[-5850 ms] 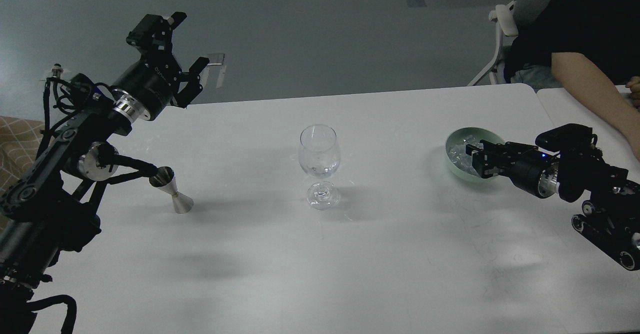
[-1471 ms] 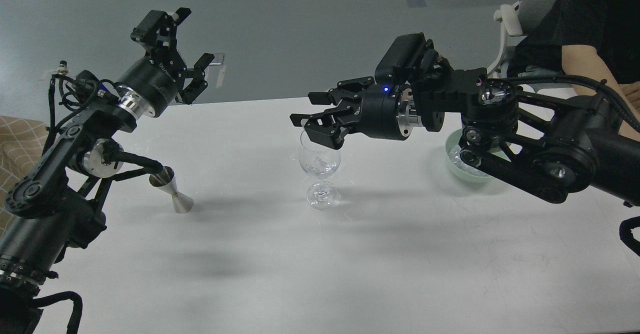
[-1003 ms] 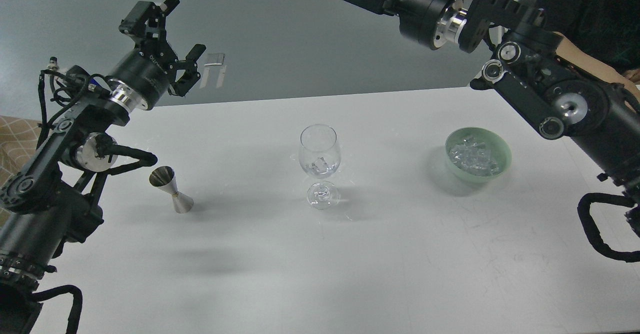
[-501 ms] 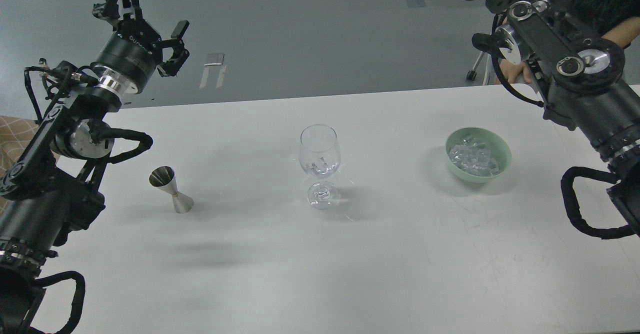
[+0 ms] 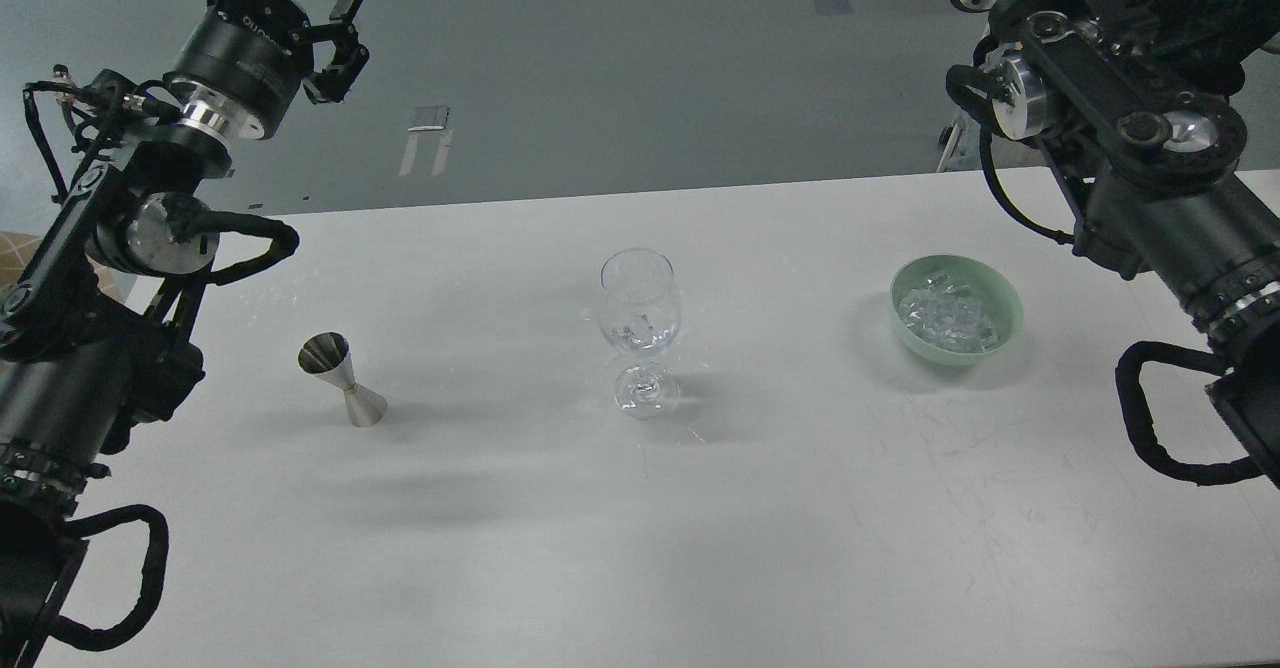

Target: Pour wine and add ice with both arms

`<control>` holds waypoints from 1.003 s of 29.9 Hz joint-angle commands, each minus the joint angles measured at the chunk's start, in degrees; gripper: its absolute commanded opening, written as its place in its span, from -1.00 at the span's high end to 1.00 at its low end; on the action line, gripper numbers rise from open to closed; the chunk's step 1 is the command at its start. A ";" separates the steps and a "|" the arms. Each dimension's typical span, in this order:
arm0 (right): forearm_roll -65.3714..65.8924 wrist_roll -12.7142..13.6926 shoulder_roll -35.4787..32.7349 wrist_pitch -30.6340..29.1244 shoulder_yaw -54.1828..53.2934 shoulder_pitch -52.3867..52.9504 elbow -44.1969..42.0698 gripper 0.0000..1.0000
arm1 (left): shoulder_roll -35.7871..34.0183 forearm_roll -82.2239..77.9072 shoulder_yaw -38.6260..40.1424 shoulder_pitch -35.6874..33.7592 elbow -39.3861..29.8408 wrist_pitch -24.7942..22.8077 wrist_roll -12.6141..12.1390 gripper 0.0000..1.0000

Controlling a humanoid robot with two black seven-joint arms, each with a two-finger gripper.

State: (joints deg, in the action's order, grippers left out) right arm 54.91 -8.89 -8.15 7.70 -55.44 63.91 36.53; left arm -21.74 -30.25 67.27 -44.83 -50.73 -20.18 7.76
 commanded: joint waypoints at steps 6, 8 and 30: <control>-7.96 -0.08 0.50 -0.23 -4.85 -0.63 -0.59 -1.00 | 0.30 0.10 0.32 -0.17 0.02 -0.83 -0.38 -0.96; -12.26 -0.08 0.85 -0.50 -5.12 -0.71 -0.59 -1.00 | 0.39 0.10 0.32 -0.17 0.02 -0.65 -0.55 -0.96; -23.27 -6.76 6.39 -9.90 -9.51 -4.32 1.08 -1.00 | 3.29 2.30 1.02 0.27 -0.86 -0.03 -0.46 -0.96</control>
State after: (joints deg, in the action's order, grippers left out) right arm 34.11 -15.58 -2.39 0.03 -63.56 59.82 37.88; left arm -18.52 -28.72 68.23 -44.69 -51.66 -19.87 7.32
